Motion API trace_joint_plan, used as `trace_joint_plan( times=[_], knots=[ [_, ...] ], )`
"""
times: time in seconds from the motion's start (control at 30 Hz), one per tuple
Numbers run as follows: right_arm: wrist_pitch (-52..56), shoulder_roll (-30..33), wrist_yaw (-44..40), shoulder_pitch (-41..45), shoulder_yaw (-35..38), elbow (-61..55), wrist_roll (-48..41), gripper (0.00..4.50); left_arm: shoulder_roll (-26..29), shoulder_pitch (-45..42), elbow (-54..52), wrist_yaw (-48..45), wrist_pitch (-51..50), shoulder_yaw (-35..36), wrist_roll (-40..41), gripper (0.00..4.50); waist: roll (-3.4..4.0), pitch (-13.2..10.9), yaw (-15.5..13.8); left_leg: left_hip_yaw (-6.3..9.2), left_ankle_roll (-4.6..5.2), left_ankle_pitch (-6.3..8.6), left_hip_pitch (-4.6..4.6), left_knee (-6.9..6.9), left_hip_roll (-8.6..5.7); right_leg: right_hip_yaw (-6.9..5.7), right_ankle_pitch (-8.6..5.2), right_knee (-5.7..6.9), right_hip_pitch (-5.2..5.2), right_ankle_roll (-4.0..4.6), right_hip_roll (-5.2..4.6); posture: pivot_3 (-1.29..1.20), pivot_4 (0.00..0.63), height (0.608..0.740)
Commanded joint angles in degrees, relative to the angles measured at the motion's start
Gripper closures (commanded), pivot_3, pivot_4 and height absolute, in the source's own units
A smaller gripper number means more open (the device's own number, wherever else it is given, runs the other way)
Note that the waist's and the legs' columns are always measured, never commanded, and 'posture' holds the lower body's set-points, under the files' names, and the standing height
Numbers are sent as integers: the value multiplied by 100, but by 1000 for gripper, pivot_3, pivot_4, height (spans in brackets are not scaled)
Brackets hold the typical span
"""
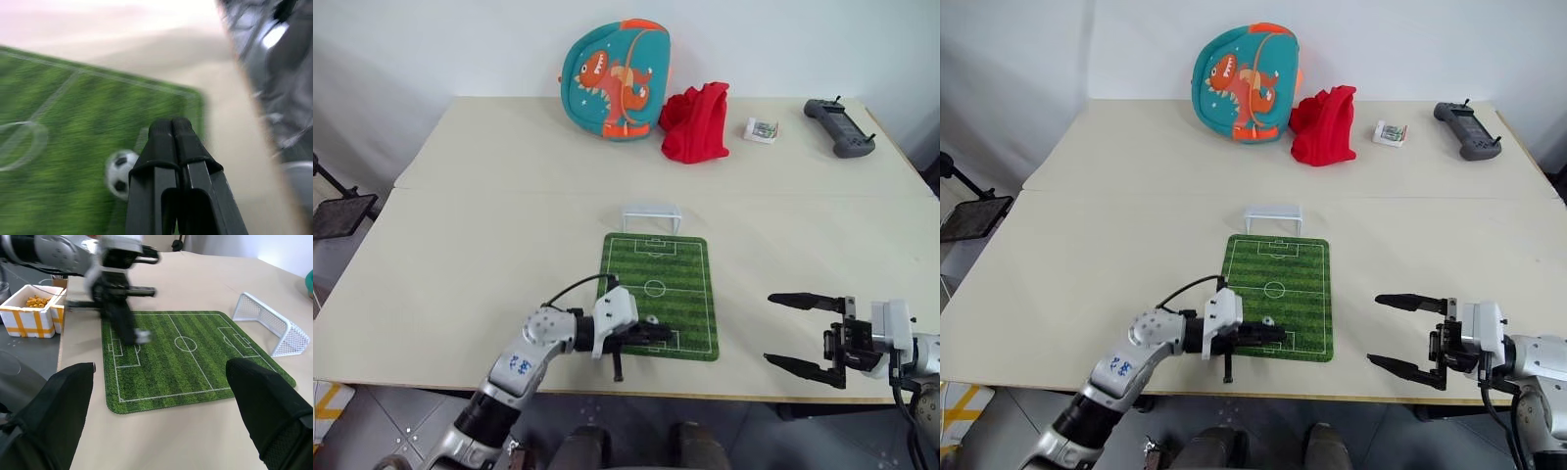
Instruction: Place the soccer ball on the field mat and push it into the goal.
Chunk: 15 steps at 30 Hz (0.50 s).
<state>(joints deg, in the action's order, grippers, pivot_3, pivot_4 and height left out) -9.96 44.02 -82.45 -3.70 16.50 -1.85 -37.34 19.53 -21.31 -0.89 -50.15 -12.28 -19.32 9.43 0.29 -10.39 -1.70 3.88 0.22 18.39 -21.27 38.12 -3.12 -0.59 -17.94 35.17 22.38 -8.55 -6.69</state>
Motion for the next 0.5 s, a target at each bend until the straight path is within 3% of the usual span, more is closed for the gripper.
trace_joint_plan(
  times=[0.03,0.17,0.3,0.5],
  knots=[
    [-83,-90,87,25,124,-99,8,0,-180,-617,717,259,586,109,-342,4479,-2,-1,3,0,0,0,0,0,-1,0,1,0,0,-2,0,0,150,740],
    [-80,-303,400,235,170,-8,43,0,-434,-1505,1692,440,1271,510,-310,4479,-3,-2,6,0,-1,-1,-2,1,-1,-4,2,4,4,-3,2,0,150,740],
    [61,-663,1094,426,294,-44,-27,0,-424,-1690,1657,80,1501,1030,247,4479,-3,-2,42,-3,-3,0,-2,-2,2,-5,3,17,13,-5,1,0,150,740],
    [-78,-1088,1741,652,451,126,84,0,862,-679,384,-1041,995,1707,1128,4479,-2,-1,128,-3,-9,0,1,-6,13,-2,1,38,21,-2,5,0,150,740]
  ],
)
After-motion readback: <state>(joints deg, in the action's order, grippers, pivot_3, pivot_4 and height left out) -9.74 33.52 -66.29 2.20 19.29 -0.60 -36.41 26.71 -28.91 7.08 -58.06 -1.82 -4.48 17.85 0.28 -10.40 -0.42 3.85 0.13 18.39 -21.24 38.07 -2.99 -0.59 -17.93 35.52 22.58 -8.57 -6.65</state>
